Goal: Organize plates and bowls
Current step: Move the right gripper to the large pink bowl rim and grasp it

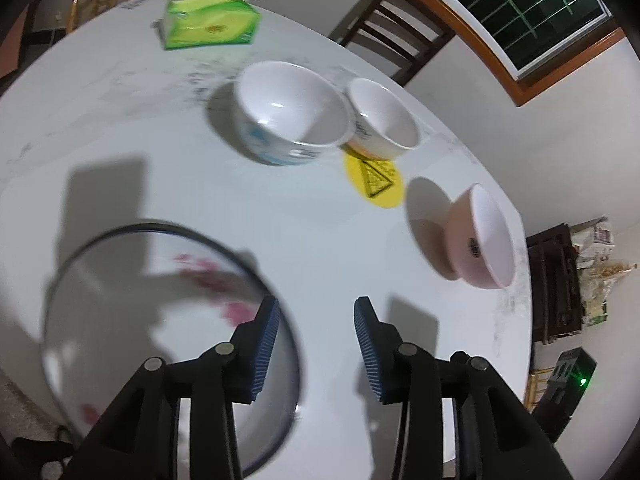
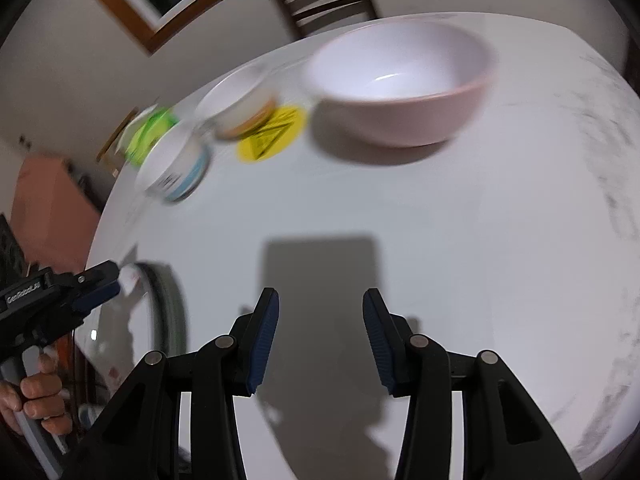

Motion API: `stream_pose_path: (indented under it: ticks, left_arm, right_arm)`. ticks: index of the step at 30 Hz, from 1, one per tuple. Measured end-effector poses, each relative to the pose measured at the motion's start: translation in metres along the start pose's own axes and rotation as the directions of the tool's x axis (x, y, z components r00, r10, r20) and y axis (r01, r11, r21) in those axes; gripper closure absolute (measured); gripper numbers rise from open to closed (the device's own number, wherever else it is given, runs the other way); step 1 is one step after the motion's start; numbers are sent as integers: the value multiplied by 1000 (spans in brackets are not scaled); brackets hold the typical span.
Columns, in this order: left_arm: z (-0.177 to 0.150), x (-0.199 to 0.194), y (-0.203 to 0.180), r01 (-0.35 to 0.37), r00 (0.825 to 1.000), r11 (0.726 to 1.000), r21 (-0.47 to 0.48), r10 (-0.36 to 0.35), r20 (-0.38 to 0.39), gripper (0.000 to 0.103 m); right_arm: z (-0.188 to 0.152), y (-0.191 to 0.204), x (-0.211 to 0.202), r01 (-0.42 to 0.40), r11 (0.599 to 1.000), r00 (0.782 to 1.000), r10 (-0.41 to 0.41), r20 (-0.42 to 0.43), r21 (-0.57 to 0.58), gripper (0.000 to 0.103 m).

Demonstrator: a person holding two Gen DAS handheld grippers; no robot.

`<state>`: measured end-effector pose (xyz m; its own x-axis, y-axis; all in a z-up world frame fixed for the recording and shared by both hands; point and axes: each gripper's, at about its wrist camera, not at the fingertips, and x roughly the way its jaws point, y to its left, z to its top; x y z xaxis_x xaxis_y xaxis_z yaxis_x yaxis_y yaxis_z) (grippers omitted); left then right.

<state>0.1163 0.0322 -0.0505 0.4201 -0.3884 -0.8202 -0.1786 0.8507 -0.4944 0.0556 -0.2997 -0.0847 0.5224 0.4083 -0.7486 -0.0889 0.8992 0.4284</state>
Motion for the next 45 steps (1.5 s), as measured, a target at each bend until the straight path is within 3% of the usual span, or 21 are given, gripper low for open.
stream_pose_path:
  ticks: [8,18,22,33,37,40,42,43,45]
  left_arm:
    - [13,22,-55,93,996,996,15,-93,-1,62]
    - [31,56,-115,116,993,993,36,-117,8,62]
    - [42,71,-132,132,991,991,23,-133,18,62]
    - [57,111,-159,84,996,996,37,-84,-15,62]
    - [56,121,-160,75,997,997,32,-74,-35,62]
    - [57,127,-162,67,997,997,45,-65,-52,64]
    - [56,129,-163,53,997,997,59,-49,-56,73]
    - [54,130,-164,61,997,996,70,-57,-58,83]
    - [53,132,-165,57,997,995,85,-52,-53,87]
  right_arm:
    - [33,-58,-31,12,993,993,-26,113,121,61]
    - [90,-80,-36,4,987,979,-37,198,162,61]
    - [109,-87,-28,12,984,979,-48,197,177,61]
    - [135,-103,3,37,977,987,-69,145,210,61]
    - [138,-105,11,35,977,989,-63,130,209,68]
    - [139,-104,15,40,977,991,-65,117,208,75]
    - [141,-103,19,40,978,992,-64,112,205,82]
    - [141,-103,21,41,978,992,-64,109,204,86]
    - [141,-101,22,47,978,992,-71,108,203,86]
